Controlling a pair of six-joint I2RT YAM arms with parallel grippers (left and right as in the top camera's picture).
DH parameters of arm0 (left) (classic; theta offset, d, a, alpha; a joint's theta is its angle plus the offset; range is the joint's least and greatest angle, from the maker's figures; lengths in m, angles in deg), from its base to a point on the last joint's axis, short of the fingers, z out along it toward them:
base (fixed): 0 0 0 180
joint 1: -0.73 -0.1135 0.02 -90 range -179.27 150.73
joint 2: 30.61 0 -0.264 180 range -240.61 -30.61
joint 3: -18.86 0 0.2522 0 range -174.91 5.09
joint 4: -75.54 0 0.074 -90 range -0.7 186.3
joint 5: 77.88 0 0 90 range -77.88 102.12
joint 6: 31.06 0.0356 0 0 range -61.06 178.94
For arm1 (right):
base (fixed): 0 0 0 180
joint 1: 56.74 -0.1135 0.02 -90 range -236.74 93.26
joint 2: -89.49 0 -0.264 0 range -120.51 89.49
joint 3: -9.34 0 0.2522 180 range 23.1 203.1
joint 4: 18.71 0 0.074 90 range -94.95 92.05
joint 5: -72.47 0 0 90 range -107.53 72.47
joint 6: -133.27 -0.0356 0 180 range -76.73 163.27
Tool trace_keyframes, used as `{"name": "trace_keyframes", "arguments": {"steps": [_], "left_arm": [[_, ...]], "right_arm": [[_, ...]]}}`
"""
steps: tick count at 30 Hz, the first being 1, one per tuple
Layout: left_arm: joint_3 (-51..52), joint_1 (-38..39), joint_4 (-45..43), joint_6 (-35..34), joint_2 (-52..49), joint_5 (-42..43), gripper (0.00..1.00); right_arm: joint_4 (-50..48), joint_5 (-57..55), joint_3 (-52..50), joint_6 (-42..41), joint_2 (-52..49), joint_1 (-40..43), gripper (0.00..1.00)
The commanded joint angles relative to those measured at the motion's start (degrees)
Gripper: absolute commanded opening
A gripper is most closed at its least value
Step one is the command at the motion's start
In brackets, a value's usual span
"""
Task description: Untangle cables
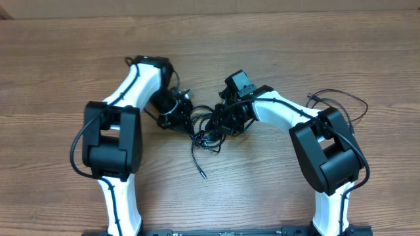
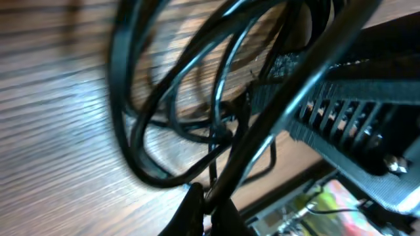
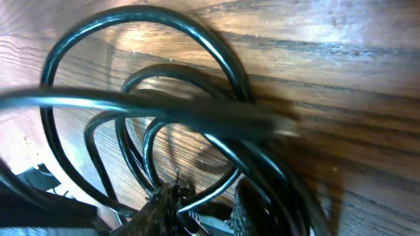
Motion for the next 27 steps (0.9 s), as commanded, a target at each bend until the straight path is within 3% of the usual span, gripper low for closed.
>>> {"name": "trace_keyframes", "arguments": {"steps": [1,17,23,27], "left_arm": [[-0.3,2.1,-1.0,-3.6,0.4,-4.4,0.04],[-0.3,4.9,-3.7,-4.5,0.4,-4.9,0.04],[-0.3,4.9,-5.1,-4.5,0.4,-5.0,0.04],[-0.1,4.9,-5.3,-4.5,0.4,-5.3,0.04]], "right_arm": [[0.6,-3.1,-1.8,-0.4,-0.5,-0.7,0.27],[-0.1,1.8,-1.8,-0.5,-0.5,-0.6,0.27],[-2.2,3.2,-1.8,-7.5,-0.5,-0.6,0.27],[-4.0,7.2,-1.8,-7.9,-0.5,-1.0,0.27]]}}
